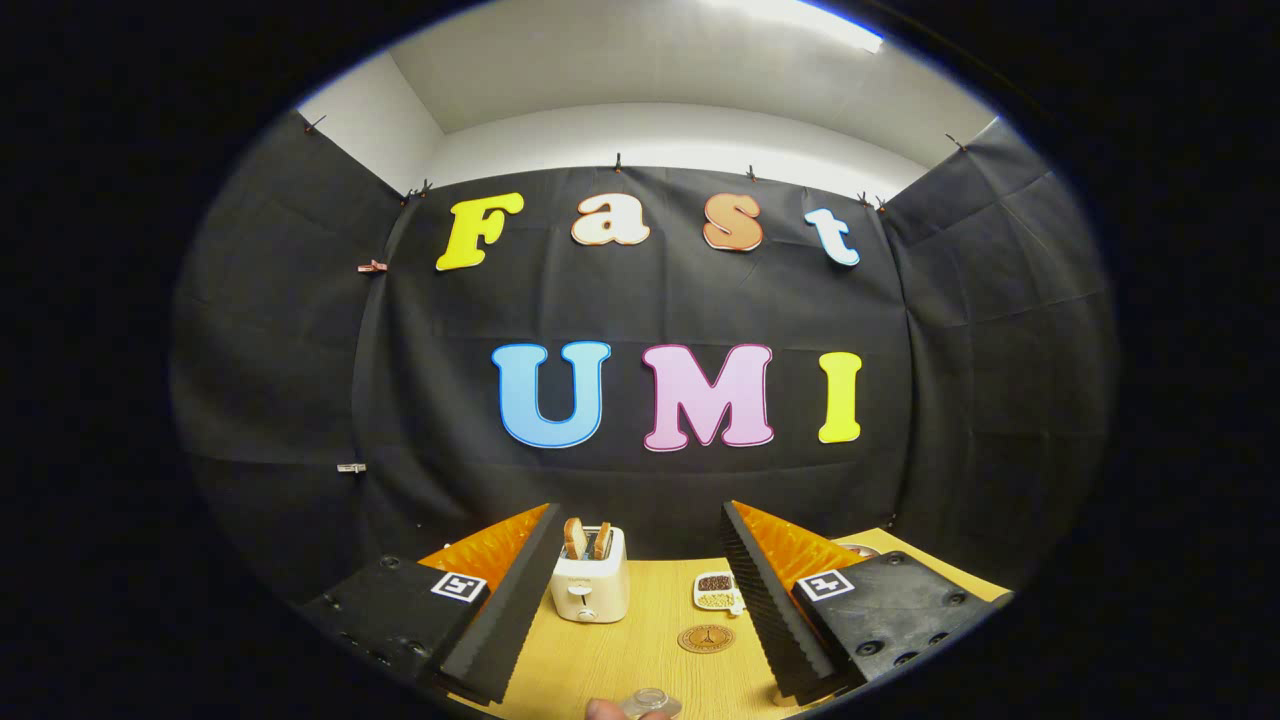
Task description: Take the bottle from table, then pour the juice into the cup, finally place the bottle on the coaster
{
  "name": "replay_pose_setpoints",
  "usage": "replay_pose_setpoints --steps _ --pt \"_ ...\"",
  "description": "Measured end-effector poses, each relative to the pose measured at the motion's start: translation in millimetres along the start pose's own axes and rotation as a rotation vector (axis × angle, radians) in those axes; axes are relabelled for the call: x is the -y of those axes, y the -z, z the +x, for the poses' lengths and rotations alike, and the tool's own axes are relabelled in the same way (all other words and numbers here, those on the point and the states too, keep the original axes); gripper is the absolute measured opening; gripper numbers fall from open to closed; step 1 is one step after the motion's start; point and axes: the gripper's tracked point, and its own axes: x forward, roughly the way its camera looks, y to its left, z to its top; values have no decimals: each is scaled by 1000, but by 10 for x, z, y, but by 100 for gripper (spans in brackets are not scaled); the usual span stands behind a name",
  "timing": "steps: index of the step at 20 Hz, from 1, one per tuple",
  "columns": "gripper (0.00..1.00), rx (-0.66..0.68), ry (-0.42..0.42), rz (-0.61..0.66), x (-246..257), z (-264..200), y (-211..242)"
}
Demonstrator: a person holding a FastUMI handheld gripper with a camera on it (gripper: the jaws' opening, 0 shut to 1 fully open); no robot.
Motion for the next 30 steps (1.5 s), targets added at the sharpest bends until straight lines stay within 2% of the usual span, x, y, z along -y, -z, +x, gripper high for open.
replay_pose_setpoints --steps 5,8,15,22,30 --pt "97 -33 -12 -21 -10 -403 796" --pt "96 -64 19 -53 68 -619 1279" --pt "97 -164 37 -78 42 -676 2159" --pt "96 -206 62 -56 83 -584 2628" --pt "97 -210 88 -10 169 -474 2837"
